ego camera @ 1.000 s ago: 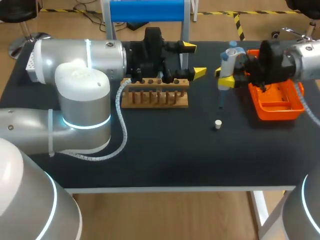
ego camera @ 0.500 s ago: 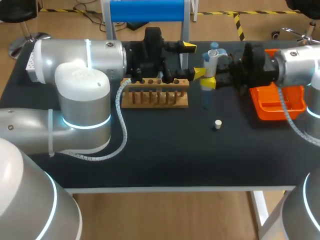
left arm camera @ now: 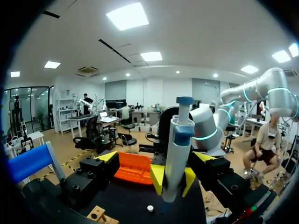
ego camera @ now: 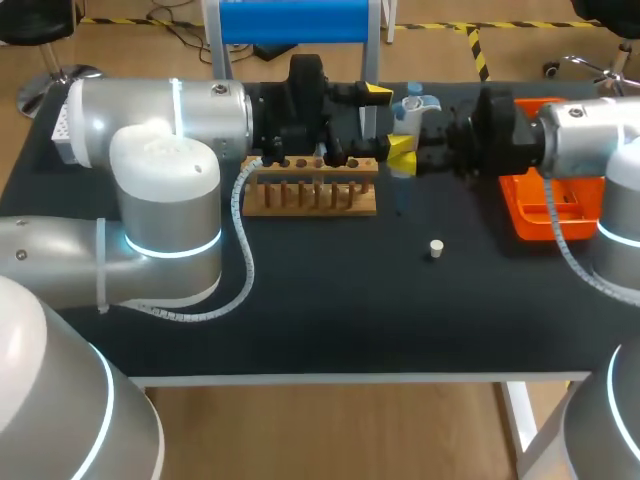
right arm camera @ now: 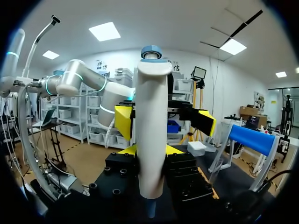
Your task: Invert the test tube, pick up the pipette, mount the tip to pipette, aspirate from beaker and dispense into the tube, eject the tip, return the pipette, and cap with the stopper.
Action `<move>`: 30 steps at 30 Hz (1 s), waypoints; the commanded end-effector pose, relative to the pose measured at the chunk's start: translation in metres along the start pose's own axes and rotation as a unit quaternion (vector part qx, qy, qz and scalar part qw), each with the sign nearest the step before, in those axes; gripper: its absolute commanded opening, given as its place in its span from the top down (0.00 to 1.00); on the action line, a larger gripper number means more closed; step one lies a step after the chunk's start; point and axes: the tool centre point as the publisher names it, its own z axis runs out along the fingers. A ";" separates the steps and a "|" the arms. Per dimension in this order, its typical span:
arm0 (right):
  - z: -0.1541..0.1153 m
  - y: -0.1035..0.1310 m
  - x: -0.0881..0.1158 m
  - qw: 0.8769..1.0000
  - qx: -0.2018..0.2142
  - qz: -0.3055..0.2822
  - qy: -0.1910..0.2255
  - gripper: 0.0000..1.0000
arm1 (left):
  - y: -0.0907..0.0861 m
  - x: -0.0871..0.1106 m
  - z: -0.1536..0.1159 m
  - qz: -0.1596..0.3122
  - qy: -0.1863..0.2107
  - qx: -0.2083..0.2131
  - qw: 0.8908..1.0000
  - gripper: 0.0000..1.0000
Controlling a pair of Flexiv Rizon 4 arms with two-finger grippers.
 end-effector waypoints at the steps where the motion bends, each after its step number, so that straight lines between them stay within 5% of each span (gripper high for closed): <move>1: 0.003 0.000 -0.001 1.000 -0.002 0.000 -0.010 1.00 | -0.001 0.000 0.001 0.000 0.001 -0.001 1.000 0.00; 23: 0.012 0.001 -0.016 0.999 -0.005 0.016 -0.032 1.00 | -0.001 0.000 0.001 0.000 0.001 -0.001 1.000 0.00; 30: 0.015 0.001 -0.020 0.999 -0.006 0.018 -0.034 1.00 | -0.001 0.000 0.001 0.000 0.001 -0.001 1.000 0.12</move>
